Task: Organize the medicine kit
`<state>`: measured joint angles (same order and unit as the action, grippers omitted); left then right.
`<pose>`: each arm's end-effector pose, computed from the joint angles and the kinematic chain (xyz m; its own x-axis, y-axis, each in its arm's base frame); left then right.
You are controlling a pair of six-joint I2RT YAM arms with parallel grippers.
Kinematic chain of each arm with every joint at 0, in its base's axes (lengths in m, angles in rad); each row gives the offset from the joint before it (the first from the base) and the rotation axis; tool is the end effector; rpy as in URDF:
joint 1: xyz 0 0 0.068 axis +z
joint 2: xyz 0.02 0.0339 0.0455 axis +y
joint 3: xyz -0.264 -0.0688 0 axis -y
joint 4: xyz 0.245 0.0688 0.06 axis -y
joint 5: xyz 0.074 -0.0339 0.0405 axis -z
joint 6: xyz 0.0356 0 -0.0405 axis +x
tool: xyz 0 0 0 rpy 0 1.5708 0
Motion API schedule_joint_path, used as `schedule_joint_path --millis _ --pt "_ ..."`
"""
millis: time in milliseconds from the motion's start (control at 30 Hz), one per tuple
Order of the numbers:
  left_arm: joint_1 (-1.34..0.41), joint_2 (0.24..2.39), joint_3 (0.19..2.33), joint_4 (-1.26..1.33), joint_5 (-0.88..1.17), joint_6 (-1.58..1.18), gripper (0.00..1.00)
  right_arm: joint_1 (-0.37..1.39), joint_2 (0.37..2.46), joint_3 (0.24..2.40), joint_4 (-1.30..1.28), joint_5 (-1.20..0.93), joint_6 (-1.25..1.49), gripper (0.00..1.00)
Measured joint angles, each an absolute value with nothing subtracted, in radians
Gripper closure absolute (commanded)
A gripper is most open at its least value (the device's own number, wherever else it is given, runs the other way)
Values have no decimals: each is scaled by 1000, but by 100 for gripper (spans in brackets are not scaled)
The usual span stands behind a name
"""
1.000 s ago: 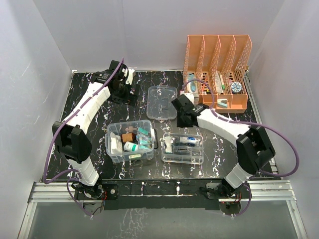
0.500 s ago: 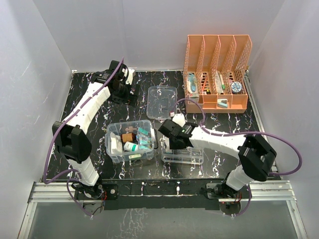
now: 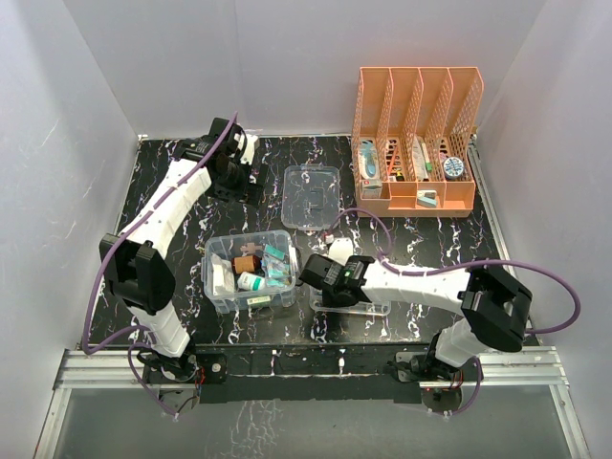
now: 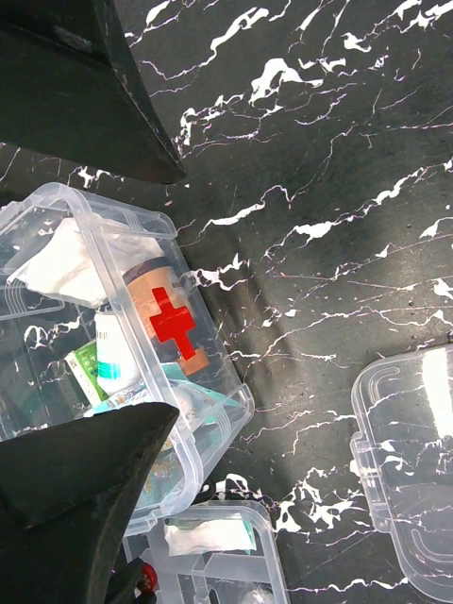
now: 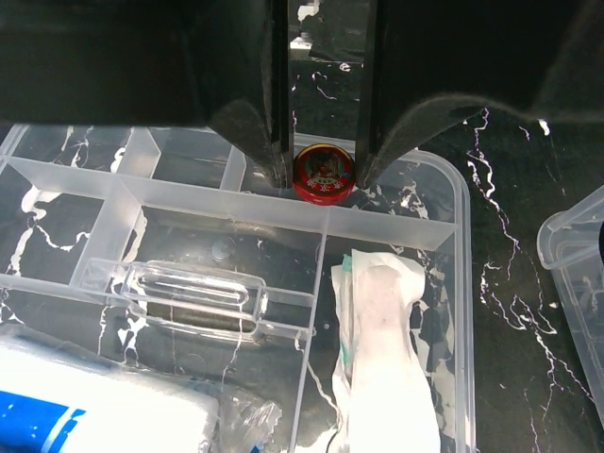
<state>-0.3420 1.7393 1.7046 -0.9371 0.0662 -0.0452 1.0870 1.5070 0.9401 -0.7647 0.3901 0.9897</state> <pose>0.3506 -0.1273 0.3348 -0.7940 0.2348 -0.5608 0.3342 0.9391 -0.0801 0.1364 0.2304 0.1921 -0.8974 -0.0459 -0.4389 -0.0487 0.9988 -0.0048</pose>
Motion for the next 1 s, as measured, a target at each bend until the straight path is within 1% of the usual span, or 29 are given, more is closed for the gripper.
schedule_joint_path --millis 733,800,933,1000 --pt "-342 1722 1699 -942 64 -45 1 1093 1454 877 -796 424 1050 89" --pt "-342 1722 1699 -942 63 -45 1 1093 1455 867 -793 422 1050 85" --pt "-342 1722 1699 -942 63 -45 1 1093 1455 866 -788 421 1050 67" --pt "-342 1722 1699 -942 64 -45 1 1093 1455 866 -788 423 1050 62"
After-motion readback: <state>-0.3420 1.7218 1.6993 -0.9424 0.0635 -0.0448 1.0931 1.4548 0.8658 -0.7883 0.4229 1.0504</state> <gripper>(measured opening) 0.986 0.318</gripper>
